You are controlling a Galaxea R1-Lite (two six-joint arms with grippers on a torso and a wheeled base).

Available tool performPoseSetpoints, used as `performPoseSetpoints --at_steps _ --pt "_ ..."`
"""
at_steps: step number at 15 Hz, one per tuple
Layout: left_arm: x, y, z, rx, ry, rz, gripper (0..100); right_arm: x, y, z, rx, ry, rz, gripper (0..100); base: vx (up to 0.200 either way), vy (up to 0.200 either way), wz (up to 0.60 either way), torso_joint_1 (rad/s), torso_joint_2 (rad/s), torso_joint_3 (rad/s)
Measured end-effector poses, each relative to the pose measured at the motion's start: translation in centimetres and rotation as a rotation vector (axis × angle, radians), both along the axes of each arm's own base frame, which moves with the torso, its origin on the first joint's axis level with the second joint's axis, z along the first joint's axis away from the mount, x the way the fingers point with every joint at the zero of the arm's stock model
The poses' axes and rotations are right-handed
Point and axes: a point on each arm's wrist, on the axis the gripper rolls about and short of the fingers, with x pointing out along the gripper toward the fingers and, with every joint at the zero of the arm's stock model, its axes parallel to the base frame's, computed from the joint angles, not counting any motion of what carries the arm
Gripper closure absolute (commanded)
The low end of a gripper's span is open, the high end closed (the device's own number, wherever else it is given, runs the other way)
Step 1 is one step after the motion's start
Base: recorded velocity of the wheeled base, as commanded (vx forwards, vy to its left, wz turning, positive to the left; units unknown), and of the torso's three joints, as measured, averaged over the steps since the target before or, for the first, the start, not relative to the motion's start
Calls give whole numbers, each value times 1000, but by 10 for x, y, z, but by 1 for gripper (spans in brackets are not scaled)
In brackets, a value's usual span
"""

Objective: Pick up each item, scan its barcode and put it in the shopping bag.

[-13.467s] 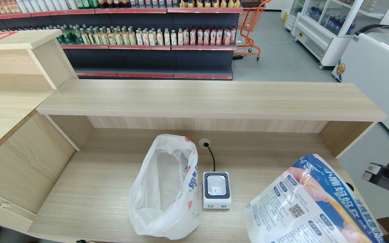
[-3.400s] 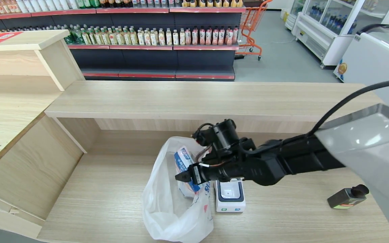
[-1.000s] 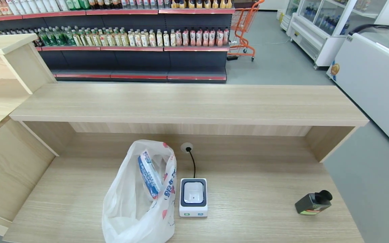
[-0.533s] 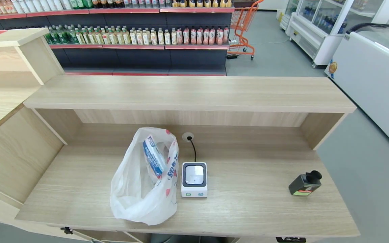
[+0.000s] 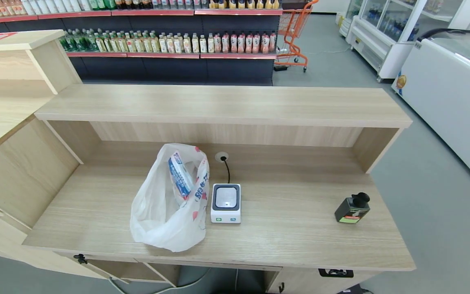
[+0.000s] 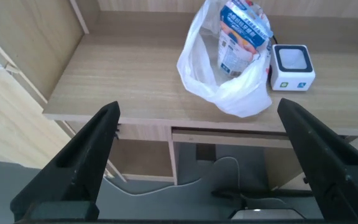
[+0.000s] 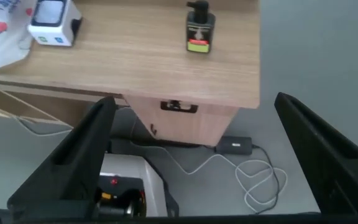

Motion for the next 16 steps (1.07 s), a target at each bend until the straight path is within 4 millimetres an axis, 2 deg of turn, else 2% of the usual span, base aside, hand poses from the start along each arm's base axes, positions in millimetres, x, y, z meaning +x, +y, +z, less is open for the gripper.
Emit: performPoseSetpoints --at_steps 2,4,6,8,11,14,16 --pt "0 0 0 0 -1 0 0 7 1 11 -21 37 -47 0 0 0 0 0 0 0" --pt "0 0 0 0 0 -1 0 22 3 31 -54 99 -119 0 0 0 0 0 0 0" --pt "0 0 0 0 0 0 0 49 8 50 -111 205 -193 0 0 0 0 0 0 0" --pt "0 0 0 0 0 0 0 83 9 62 -208 337 -263 0 0 0 0 0 0 0" --pt "0 0 0 -1 0 0 0 137 2 59 -356 550 -318 0 0 0 0 0 0 0" --pt "0 0 0 0 0 0 0 178 -6 42 -416 712 -306 0 0 0 0 0 0 0" --pt "0 0 0 0 0 0 0 204 -10 30 -446 760 -283 0 0 0 0 0 0 0"
